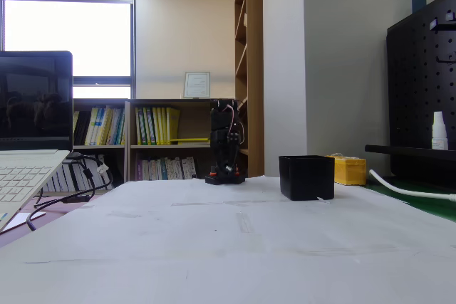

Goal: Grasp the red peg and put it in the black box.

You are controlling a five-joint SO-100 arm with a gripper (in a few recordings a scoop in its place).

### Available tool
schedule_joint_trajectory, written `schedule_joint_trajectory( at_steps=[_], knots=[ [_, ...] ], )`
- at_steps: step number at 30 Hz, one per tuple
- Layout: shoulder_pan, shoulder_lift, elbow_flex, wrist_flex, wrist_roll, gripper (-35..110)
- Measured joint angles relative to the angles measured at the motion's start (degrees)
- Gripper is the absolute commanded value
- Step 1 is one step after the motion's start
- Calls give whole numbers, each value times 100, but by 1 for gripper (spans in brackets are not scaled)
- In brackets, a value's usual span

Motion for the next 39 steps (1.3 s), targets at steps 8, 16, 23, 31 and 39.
schedule_joint_trajectory(
  at_steps=[8,16,23,31,39],
  knots=[
    [211,-1055,-1406,-844,-457,0],
    [114,-1863,-1652,-967,-861,0],
    [114,-2188,-1652,-18,-1169,0],
    [-105,-2689,-1652,343,-756,1],
    [-123,-2707,-1652,352,-606,1]
  ],
)
